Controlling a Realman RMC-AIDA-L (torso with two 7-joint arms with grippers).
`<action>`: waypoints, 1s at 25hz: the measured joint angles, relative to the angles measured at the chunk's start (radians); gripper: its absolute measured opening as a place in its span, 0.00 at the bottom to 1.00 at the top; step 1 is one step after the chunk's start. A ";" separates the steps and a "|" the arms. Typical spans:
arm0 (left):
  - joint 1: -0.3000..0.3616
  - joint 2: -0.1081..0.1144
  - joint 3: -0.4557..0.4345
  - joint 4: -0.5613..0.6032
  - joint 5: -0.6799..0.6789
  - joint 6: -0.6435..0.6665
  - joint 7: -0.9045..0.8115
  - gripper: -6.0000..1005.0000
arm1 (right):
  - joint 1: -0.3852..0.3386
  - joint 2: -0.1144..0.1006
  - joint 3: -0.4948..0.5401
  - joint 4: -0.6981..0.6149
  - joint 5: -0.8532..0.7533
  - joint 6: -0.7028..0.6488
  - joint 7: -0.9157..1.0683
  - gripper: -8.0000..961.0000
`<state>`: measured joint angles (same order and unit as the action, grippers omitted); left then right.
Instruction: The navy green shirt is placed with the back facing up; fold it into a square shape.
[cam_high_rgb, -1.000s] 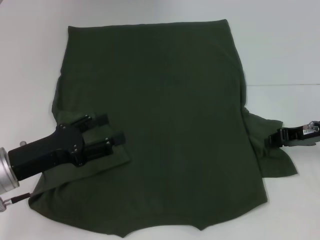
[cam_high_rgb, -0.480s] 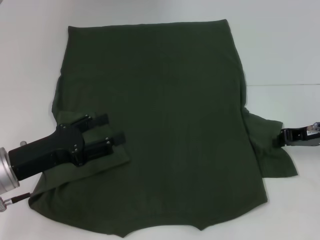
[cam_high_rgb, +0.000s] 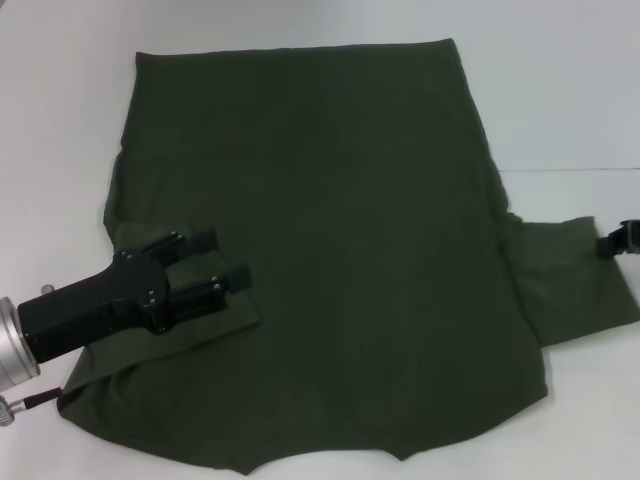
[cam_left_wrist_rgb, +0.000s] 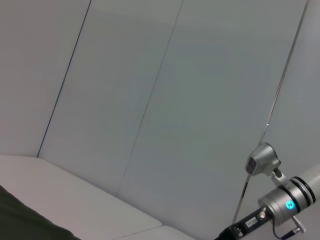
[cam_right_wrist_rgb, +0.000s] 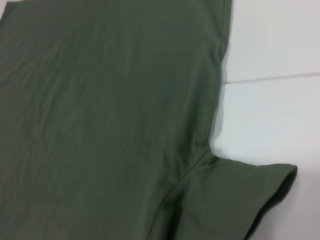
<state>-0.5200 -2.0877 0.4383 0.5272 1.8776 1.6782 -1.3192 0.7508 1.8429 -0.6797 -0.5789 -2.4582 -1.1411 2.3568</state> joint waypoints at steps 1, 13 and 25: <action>0.000 0.000 0.000 0.000 0.000 0.000 0.000 0.87 | -0.002 -0.004 0.004 -0.005 0.001 -0.004 -0.007 0.02; -0.004 0.002 -0.004 0.001 0.000 -0.002 0.000 0.87 | 0.012 -0.018 0.022 -0.117 0.003 -0.039 -0.059 0.02; -0.005 0.003 -0.006 0.000 -0.013 -0.003 -0.007 0.87 | 0.213 0.059 -0.096 -0.063 -0.010 -0.019 -0.045 0.02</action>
<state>-0.5246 -2.0846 0.4325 0.5277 1.8642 1.6754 -1.3257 0.9639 1.9015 -0.7755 -0.6422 -2.4682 -1.1604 2.3121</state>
